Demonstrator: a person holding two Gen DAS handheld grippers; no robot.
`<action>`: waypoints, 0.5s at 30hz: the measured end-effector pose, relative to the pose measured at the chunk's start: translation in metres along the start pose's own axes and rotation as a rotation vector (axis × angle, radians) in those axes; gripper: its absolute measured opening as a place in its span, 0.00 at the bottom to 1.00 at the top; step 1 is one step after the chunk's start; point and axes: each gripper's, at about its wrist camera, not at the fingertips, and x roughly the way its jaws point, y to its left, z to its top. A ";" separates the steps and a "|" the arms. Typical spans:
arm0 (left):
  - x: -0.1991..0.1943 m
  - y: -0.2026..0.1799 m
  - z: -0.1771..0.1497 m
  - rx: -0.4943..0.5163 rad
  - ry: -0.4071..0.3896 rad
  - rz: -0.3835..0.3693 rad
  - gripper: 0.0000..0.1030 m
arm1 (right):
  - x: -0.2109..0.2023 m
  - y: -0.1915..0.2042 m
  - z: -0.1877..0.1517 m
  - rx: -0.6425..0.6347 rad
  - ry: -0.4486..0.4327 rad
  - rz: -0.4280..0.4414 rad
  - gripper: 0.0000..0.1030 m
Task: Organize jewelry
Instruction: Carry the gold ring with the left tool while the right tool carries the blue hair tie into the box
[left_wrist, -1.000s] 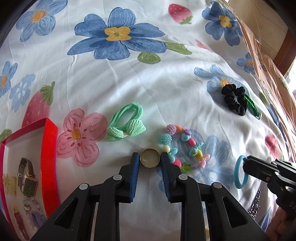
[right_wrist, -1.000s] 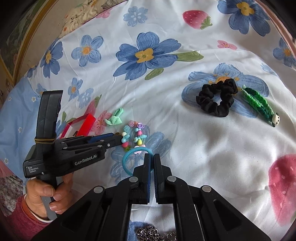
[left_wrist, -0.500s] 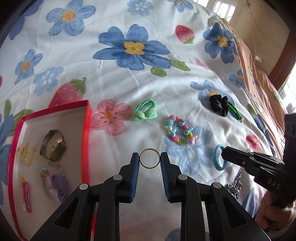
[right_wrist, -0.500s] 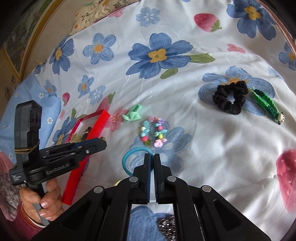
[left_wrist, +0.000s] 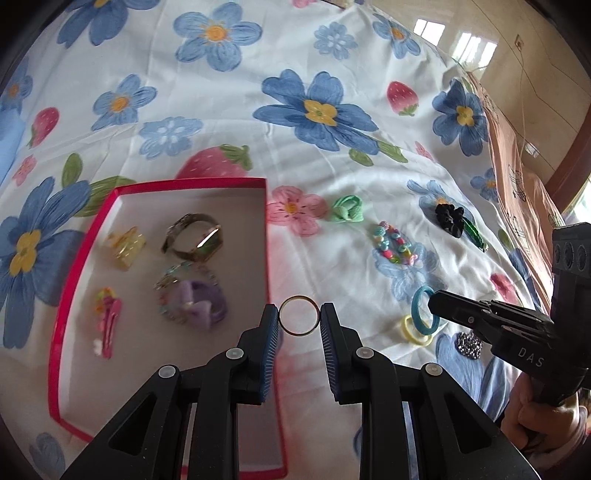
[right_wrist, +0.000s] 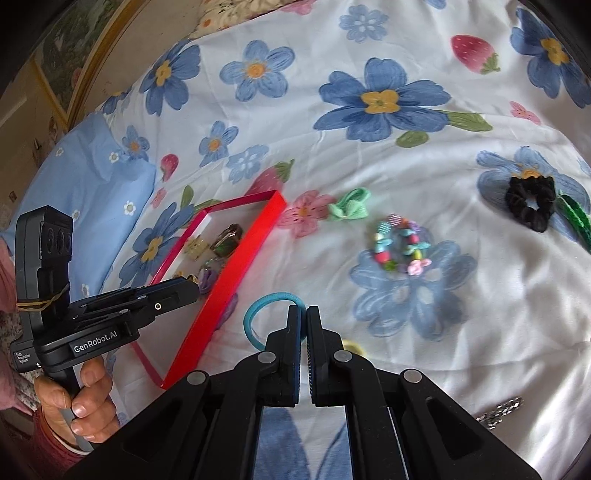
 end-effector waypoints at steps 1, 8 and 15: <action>-0.002 0.003 -0.002 -0.004 -0.001 0.002 0.22 | 0.002 0.005 -0.001 -0.007 0.004 0.006 0.02; -0.024 0.031 -0.021 -0.056 -0.011 0.027 0.22 | 0.014 0.036 -0.002 -0.058 0.031 0.042 0.03; -0.045 0.061 -0.037 -0.120 -0.020 0.059 0.22 | 0.029 0.070 -0.001 -0.112 0.055 0.083 0.03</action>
